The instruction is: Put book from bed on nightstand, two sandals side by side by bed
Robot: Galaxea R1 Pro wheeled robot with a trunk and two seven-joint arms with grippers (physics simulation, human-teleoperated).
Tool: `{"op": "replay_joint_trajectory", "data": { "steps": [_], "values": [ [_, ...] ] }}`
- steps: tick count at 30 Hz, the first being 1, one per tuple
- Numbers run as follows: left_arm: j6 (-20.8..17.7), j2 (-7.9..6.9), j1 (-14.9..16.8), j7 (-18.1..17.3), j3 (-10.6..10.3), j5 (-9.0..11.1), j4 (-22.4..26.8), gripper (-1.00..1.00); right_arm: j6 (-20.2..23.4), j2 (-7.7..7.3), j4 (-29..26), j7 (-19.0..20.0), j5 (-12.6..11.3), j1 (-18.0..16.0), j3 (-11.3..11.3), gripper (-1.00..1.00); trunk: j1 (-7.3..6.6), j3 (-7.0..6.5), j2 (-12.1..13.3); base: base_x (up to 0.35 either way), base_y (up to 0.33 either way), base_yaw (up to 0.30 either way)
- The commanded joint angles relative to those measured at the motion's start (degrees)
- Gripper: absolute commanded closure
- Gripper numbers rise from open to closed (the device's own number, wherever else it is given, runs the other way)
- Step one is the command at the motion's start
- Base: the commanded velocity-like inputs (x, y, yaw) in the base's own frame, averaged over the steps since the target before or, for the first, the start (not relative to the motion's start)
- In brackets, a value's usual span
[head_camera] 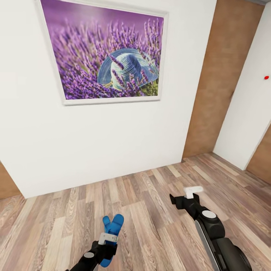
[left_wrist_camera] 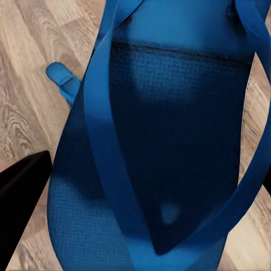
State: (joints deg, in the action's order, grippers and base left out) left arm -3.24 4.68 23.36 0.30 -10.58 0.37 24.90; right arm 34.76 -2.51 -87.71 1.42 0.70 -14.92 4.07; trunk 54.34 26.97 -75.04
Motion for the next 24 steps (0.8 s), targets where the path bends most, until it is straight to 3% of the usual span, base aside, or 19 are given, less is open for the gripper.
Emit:
{"op": "replay_joint_trajectory", "data": {
  "steps": [1,20,24],
  "values": [
    [-0.2,-0.02,0.0,0.5,-0.2,0.0,0.1,1.0,0.3,-0.04,-0.1,0.1,0.1,0.0,0.0,-1.0,0.01,0.06,0.0,0.027,-0.019,0.254],
    [-0.5,-0.02,0.0,0.6,-0.2,-0.3,0.1,1.0,0.3,-0.04,0.0,0.1,0.1,0.0,0.1,-1.0,0.01,0.06,0.0,0.005,-0.003,0.278],
    [-0.5,-0.02,0.0,0.6,-0.2,-0.3,0.1,1.0,0.3,-0.04,0.0,0.3,0.1,0.0,0.1,-1.0,0.01,0.06,0.0,0.0,0.0,0.133]
  ]
}}
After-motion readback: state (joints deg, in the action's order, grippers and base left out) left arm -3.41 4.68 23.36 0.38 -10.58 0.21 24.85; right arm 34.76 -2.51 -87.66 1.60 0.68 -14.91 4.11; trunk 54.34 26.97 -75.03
